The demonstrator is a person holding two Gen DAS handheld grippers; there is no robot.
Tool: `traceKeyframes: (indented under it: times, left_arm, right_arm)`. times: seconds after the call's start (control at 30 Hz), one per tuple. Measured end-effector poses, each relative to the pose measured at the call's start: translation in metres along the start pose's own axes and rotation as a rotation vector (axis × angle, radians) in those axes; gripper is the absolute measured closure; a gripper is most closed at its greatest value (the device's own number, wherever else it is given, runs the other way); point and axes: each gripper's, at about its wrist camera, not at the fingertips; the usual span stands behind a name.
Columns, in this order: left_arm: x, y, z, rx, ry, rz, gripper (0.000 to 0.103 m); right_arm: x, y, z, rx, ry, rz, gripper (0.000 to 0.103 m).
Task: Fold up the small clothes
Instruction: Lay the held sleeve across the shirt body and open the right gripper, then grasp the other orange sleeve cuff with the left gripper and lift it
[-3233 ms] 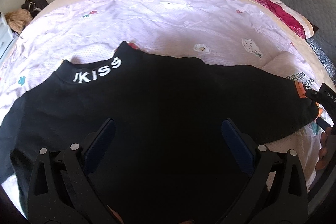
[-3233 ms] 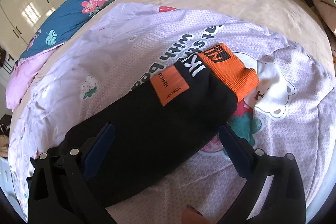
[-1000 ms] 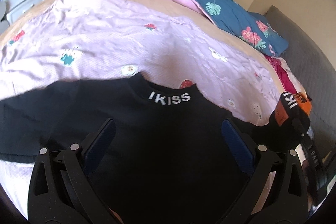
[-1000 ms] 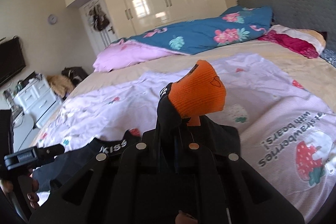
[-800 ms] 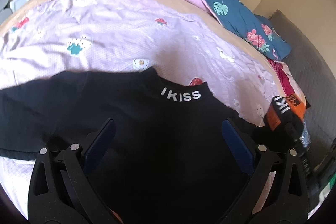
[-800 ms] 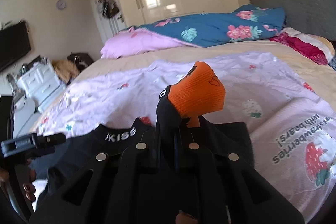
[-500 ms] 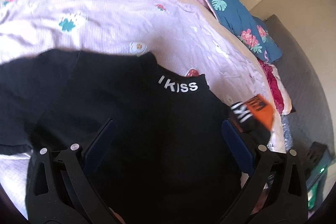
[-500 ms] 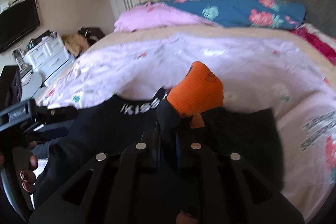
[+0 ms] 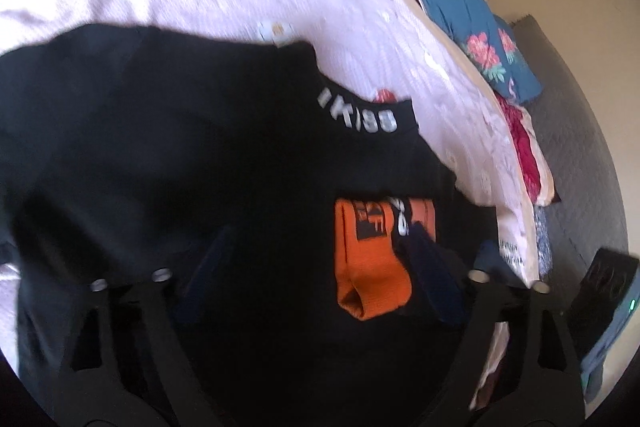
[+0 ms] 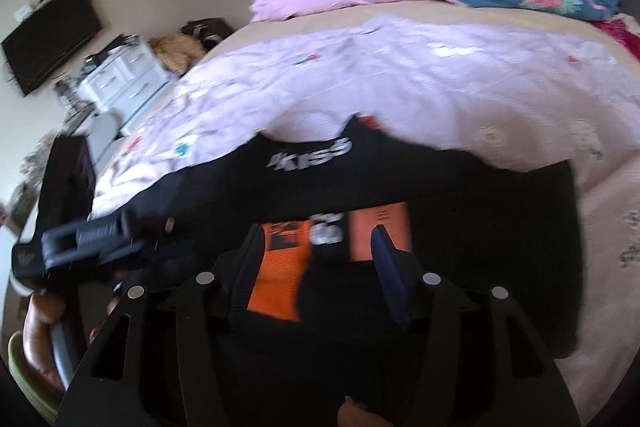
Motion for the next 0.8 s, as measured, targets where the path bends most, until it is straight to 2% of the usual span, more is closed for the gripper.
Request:
traceKeyframes:
  times: [0.07,0.17,0.23,0.33,0.4,0.43,0.47,0.57,0.8]
  left_arm:
    - [0.007,-0.005,0.004,0.016,-0.011,-0.025,0.045]
    - [0.021,-0.010,0.013,0.035,-0.021,-0.056,0.058]
    - [0.033,-0.013,0.018,0.042,-0.012,-0.079,0.058]
    - [0.045,-0.016,0.032,0.083,0.044,-0.073,0.059]
    - [0.047,-0.016,0.044,0.115,0.062,-0.055,0.077]
    - [0.047,-0.016,0.047,0.122,0.061,-0.052,0.091]
    - [0.047,-0.015,0.055,0.140,0.049,-0.049,0.096]
    - [0.039,-0.015,0.073,0.205,0.051,-0.011,0.098]
    - [-0.010,-0.018,0.110,0.319,-0.048,0.085,0.099]
  right_arm:
    - [-0.002,0.004,0.009,0.030,-0.029,0.004,0.049]
    - [-0.012,0.007,0.027,0.066,-0.073,0.026,0.049]
    - [-0.018,0.008,0.037,0.084,-0.096,0.046,0.049]
    - [-0.025,0.011,0.055,0.131,-0.110,0.064,0.049]
    - [-0.027,0.011,0.062,0.156,-0.115,0.070,0.049]
    - [-0.030,0.011,0.067,0.171,-0.119,0.075,0.049]
    - [-0.032,0.011,0.071,0.181,-0.125,0.079,0.049]
    - [-0.041,0.012,0.084,0.206,-0.165,0.102,0.049]
    - [-0.066,0.010,0.115,0.281,-0.268,0.157,0.049]
Point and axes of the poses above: each gripper's, at about its wrist camera, not at the fingertips, and x roughly the way its jaws point, z to its right, y to its top, and after that the axes turned 3 degrees about -z, right-handed
